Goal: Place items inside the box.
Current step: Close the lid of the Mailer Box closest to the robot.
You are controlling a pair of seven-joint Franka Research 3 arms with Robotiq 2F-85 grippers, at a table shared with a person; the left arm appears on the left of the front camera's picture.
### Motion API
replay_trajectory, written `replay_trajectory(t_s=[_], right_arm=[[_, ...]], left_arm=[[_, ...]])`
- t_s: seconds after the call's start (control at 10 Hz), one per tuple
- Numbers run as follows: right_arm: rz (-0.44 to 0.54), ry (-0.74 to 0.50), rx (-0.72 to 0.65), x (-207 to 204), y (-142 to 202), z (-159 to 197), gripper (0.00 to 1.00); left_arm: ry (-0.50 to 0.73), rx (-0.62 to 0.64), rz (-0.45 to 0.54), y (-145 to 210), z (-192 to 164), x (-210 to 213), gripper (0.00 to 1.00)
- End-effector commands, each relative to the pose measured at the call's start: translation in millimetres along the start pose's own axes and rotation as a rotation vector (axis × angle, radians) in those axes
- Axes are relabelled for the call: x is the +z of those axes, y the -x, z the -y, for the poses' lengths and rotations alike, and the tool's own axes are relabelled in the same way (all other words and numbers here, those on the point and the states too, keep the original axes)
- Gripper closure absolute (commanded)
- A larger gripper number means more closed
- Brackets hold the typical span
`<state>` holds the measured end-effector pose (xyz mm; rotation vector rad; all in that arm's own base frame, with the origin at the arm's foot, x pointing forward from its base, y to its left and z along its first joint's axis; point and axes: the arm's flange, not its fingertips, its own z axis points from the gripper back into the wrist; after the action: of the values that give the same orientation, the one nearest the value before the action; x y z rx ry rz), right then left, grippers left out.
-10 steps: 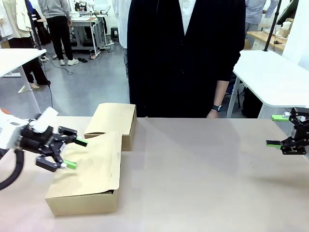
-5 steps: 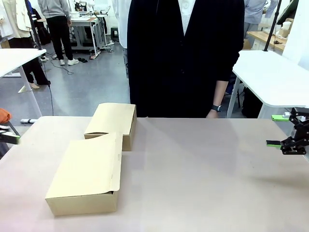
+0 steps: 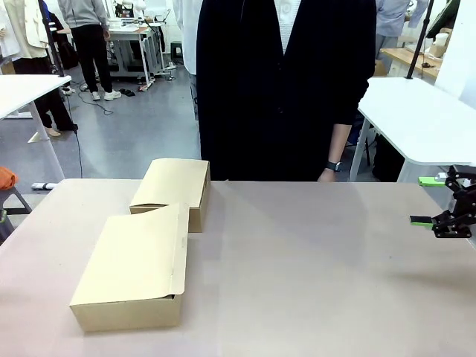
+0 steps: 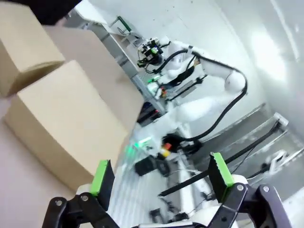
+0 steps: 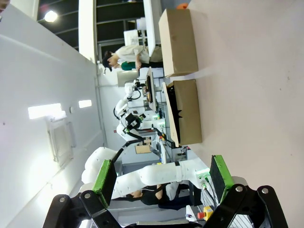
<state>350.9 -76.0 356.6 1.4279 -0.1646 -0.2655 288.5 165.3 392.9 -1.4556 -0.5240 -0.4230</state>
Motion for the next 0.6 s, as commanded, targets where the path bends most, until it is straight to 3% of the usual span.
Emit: replay_trajectory(t_s=[0.0,0.1,0.3,0.4,0.5], right_arm=[[-0.007,-0.002,-0.007,2,2,-4,0.0],[-0.007,-0.002,-0.007,2,2,-4,0.0],[-0.007,-0.002,-0.007,2,2,-4,0.0],[-0.007,-0.002,-0.007,2,2,-4,0.0],[-0.007,-0.002,-0.007,2,2,-4,0.0]], left_arm=[[0.098,0.159,0.026,-13,-2,-14,0.0],[0.158,0.204,0.04,-15,-9,-12,0.0],[0.113,0.242,0.088,-22,-31,-7,0.0],[0.131,0.201,0.02,-7,-18,-19,0.0],[0.131,0.201,0.02,-7,-18,-19,0.0]])
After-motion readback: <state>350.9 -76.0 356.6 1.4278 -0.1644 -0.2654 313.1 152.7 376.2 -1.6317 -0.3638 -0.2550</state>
